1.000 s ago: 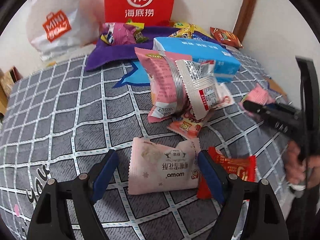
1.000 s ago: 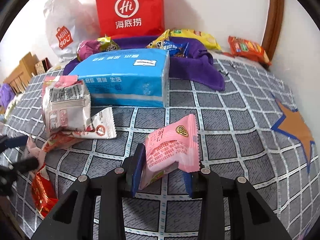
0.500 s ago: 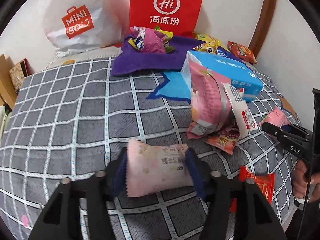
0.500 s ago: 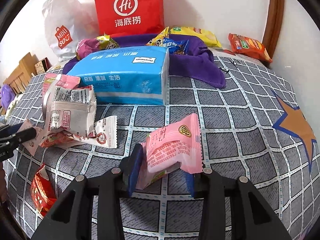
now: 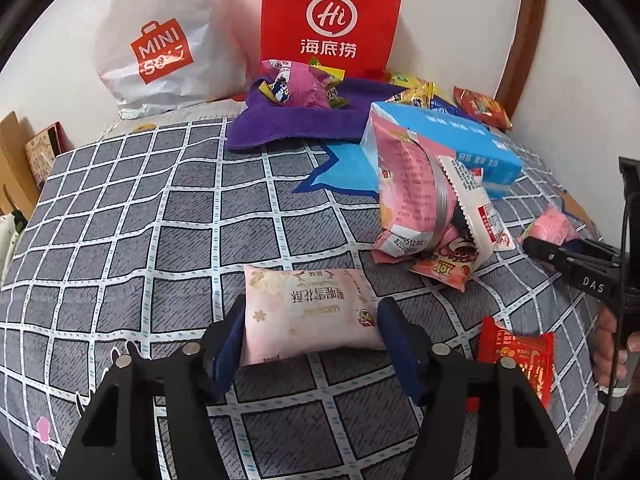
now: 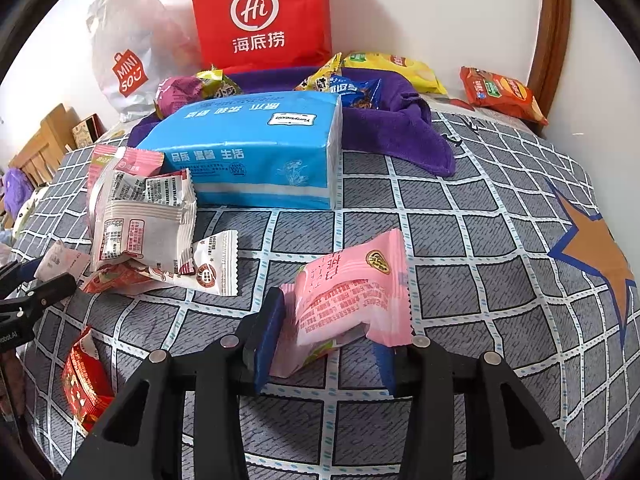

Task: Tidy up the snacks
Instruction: 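Grasp the pale pink floral pastry bag with the left tool while the right grasps the pink candy packet, then carry the pastry bag and pink candy packet up onto the purple towel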

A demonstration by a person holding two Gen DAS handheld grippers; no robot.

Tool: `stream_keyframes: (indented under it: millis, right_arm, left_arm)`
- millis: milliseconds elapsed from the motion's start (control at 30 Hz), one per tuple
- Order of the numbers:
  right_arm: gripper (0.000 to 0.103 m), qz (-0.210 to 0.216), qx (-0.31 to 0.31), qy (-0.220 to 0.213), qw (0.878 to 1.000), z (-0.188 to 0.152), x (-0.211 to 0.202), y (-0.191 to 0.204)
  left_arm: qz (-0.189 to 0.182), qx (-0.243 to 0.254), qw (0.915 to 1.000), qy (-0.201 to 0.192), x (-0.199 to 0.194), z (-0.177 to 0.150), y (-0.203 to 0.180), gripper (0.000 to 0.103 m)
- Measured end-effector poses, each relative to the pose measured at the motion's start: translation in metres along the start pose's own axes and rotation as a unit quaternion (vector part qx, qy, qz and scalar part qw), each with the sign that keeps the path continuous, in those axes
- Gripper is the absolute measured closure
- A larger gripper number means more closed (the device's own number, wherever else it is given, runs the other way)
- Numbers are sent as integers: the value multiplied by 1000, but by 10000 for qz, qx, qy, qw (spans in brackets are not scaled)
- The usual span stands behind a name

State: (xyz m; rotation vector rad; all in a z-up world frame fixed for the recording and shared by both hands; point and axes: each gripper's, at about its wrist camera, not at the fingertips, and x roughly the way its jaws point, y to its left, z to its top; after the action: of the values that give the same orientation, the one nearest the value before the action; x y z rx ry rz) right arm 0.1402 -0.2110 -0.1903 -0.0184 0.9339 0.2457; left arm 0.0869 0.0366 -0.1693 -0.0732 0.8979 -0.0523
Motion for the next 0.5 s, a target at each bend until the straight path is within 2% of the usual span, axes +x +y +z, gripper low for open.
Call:
stream_keyframes:
  millis: [200, 233, 300, 333, 500]
  right_arm:
    - [57, 29, -18, 2, 10000, 0, 0, 0]
    - [57, 30, -17, 1, 10000, 0, 0, 0]
    - [57, 32, -10, 0, 10000, 0, 0, 0]
    - [57, 45, 3, -3, 10000, 1, 0, 0]
    - [57, 292, 217, -61, 9993, 1, -2, -9]
  left_arm:
    - [-46, -76, 10000, -36, -4, 3, 2, 48]
    - [-69, -118, 9999, -42, -5, 4, 4, 54]
    - [-17, -201, 9998, 9, -3, 5, 7, 59]
    - [5, -263, 9997, -10, -4, 5, 9, 66]
    - [-68, -341, 9994, 31, -8, 5, 15, 69]
